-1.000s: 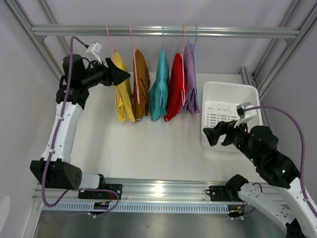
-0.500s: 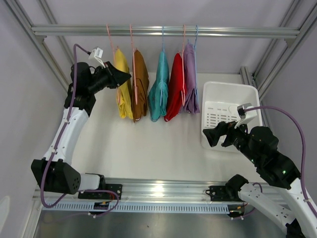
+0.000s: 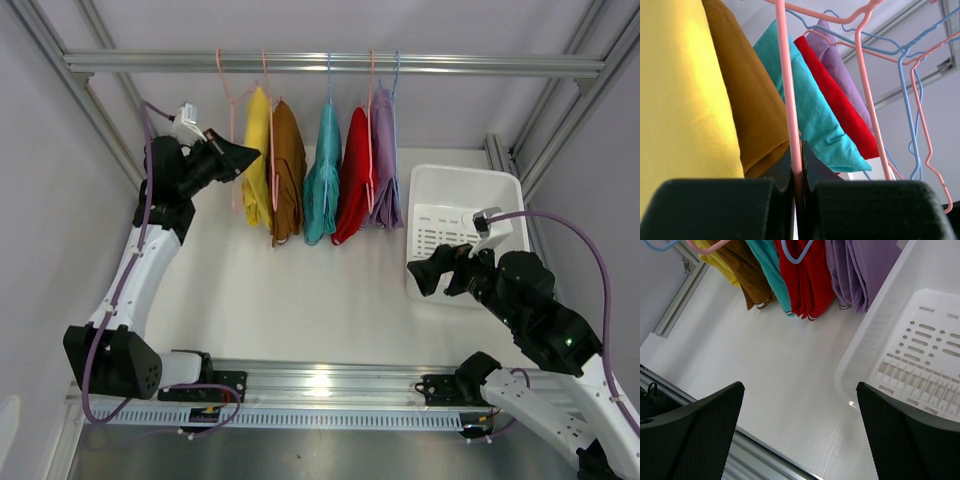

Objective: Remove the trousers from the hanger
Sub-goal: Pick up the hanger from the clothesline.

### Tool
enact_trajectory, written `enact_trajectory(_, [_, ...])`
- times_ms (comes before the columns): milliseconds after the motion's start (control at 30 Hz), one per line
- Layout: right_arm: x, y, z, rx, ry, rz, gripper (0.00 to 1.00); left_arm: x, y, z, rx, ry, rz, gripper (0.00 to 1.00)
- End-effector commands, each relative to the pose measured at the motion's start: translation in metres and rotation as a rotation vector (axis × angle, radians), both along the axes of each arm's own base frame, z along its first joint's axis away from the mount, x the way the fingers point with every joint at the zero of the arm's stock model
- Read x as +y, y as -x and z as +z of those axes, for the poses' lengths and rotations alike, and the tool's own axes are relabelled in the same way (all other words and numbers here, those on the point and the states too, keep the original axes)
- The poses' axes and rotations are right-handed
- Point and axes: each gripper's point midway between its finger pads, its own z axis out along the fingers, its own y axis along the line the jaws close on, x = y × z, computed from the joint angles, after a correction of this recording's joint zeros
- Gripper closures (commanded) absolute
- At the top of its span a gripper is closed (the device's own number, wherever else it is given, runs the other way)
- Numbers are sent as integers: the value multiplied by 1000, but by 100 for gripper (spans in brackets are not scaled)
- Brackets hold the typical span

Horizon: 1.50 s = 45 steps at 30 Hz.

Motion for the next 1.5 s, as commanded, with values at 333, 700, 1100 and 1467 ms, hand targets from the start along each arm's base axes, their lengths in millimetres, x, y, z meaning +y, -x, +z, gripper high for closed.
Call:
enact_trajectory(333, [9, -5, 2, 9, -25, 8, 1, 32, 39, 131, -409, 18, 197, 100])
enact_trajectory(700, [14, -7, 0, 15, -33, 21, 1, 38, 15, 160, -434, -32, 248, 100])
enact_trajectory(1100, [11, -7, -3, 14, -16, 12, 1, 43, 20, 171, -456, -64, 273, 100])
enact_trajectory(1467, [10, 4, -13, 49, -29, 31, 0, 59, 71, 164, -436, -147, 328, 100])
